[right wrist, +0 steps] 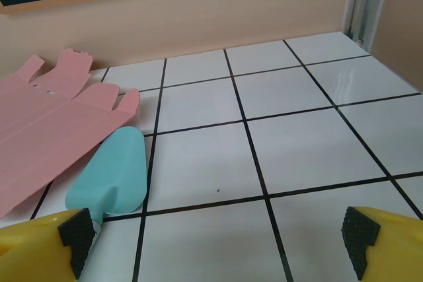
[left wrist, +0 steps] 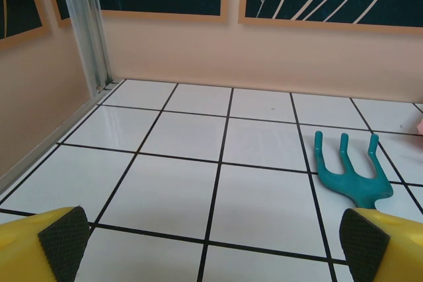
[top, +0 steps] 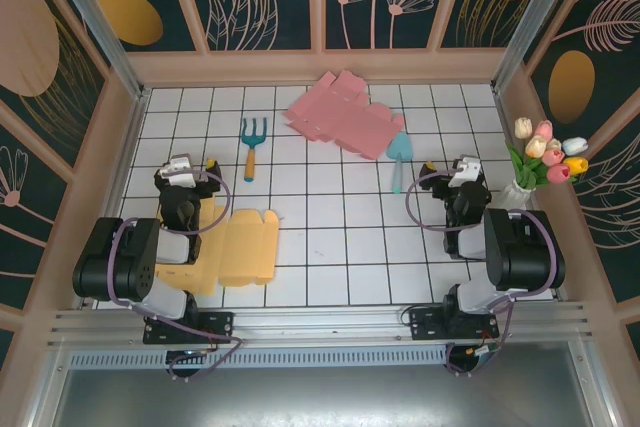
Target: Fold the paper box
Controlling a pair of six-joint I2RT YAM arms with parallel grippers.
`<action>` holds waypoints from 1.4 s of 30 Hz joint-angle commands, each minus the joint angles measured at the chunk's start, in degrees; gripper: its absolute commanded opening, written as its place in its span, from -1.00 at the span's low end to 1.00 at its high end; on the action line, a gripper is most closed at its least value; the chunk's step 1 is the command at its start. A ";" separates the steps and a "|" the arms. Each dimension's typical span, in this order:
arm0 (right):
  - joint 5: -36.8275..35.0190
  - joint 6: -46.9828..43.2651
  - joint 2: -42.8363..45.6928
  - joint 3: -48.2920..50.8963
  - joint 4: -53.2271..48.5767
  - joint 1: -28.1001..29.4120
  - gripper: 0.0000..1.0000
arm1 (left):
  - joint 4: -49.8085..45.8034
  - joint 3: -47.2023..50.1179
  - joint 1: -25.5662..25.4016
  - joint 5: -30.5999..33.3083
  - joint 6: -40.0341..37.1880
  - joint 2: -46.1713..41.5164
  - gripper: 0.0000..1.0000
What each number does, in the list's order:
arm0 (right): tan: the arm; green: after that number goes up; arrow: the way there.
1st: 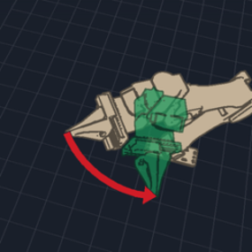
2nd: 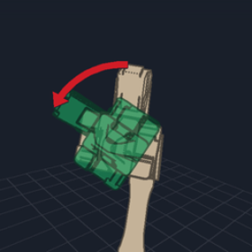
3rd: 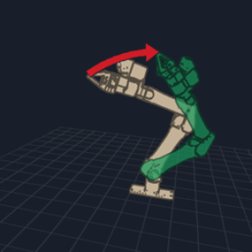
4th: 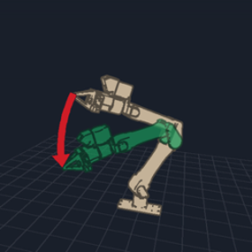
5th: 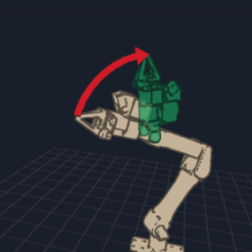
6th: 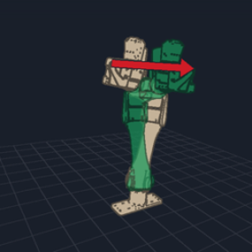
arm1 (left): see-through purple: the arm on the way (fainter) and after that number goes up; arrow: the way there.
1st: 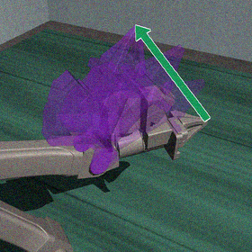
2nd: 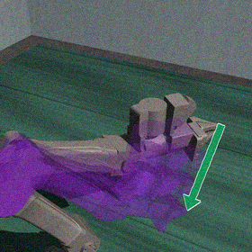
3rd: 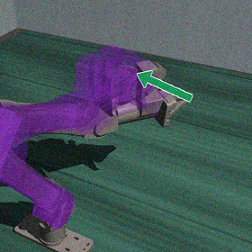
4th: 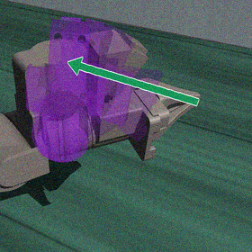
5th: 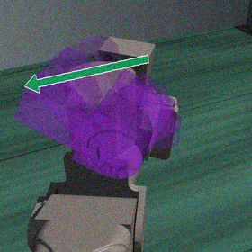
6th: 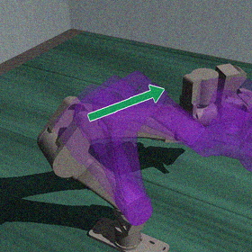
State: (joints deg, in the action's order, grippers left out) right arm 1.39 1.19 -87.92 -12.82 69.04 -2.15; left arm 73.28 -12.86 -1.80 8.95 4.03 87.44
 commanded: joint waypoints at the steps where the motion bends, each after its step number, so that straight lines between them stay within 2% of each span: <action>1: 0.28 -0.44 -0.40 -0.98 1.53 0.17 0.98 | 0.70 -0.02 0.40 -1.08 -0.78 -0.43 0.98; 37: 1.07 -0.22 -0.41 -1.12 1.36 -0.22 0.98 | -0.12 -0.59 1.36 -1.92 0.13 -0.46 0.98; 39: 1.01 -0.29 -0.39 -1.11 1.32 -0.16 0.98 | -3.10 -1.67 1.36 -1.46 0.27 -1.92 0.98; 42: -1.25 -1.22 1.17 -1.85 -1.03 1.28 0.98 | -17.08 -5.66 1.04 1.86 1.45 -9.88 0.98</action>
State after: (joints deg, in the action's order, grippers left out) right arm 1.32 0.97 -87.92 -12.93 68.82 -1.98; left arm 65.67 -14.46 -0.75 8.23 4.21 83.81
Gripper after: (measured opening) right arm 0.990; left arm 0.988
